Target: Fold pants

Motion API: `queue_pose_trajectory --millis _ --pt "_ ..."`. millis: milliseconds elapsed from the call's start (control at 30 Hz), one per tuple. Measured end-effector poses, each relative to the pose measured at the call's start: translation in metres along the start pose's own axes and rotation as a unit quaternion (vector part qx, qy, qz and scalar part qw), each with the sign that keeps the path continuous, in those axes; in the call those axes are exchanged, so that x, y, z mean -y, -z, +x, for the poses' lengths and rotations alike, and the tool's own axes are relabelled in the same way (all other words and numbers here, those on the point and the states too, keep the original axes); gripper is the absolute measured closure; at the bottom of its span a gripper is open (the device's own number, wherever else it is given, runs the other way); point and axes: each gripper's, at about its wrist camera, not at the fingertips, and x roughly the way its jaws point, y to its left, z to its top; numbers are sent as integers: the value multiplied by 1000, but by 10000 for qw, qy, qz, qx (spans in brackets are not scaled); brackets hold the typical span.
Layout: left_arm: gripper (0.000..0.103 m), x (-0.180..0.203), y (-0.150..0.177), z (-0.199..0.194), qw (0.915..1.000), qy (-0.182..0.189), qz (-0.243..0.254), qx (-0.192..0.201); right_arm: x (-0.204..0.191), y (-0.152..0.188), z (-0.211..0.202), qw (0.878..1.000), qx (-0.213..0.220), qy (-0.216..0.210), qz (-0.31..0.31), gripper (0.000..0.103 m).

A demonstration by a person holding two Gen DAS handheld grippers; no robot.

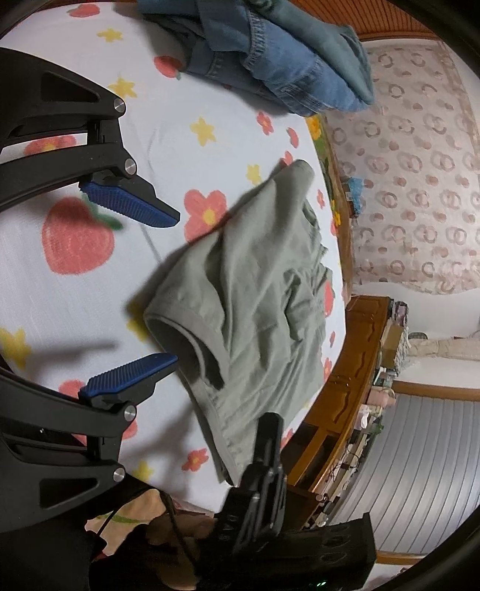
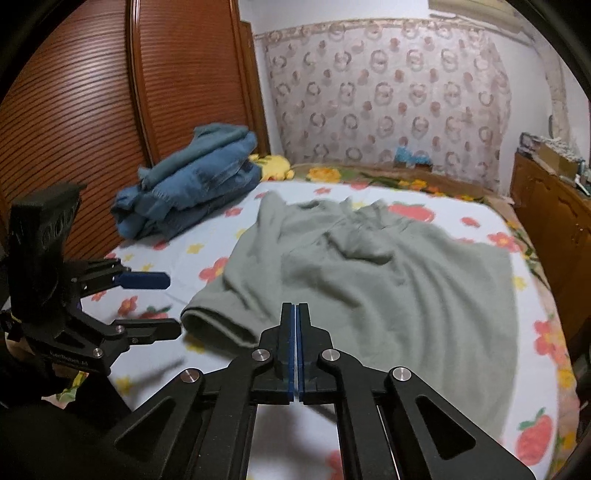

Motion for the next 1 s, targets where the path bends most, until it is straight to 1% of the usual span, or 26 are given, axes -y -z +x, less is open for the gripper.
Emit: queue_pose_trajectory --millis 100,167,300,367,433,500,633,700,733,767,867,933,1000 --pt "31 3 -2 2 10000 -9 52 -27 0 4 -1 10000 -58 -16 27 102" --pt "31 4 -1 5 10000 -34 58 -64 -5 8 8 9998 -151 -108 47 102" --pt "31 2 1 9 9999 -68 20 -139 -19 13 18 9993 -261 -250 50 96" --pt "31 0 3 8 9999 -80 2 -146 -27 13 23 9991 -295 -291 3 81" --pt "31 -2 3 7 9999 -91 -32 -137 -31 13 25 9989 -339 -322 -29 72" --pt "31 -4 4 7 9998 -94 -78 -132 -35 14 31 9986 -416 -318 -76 71" --pt "31 -6 6 6 9998 -94 -123 -139 -28 14 44 9978 -637 -150 -48 71" --pt "31 -7 6 6 9998 -90 -134 -141 -24 12 51 9972 -727 -168 15 71" --pt "31 -7 6 7 9998 -87 -137 -143 -26 11 53 9969 -768 -175 23 74" --pt "31 -7 7 7 9998 -82 -137 -147 -26 10 55 9967 -787 -205 11 86" --pt "31 -5 6 8 9998 -72 -116 -163 -30 6 55 9969 -749 -207 -107 96" --pt "31 -3 5 9 9998 -49 -86 -164 -27 4 51 9973 -694 -214 -106 100" --pt "31 -1 4 9 9998 -45 -54 -166 -24 2 47 9980 -603 -166 -87 101"
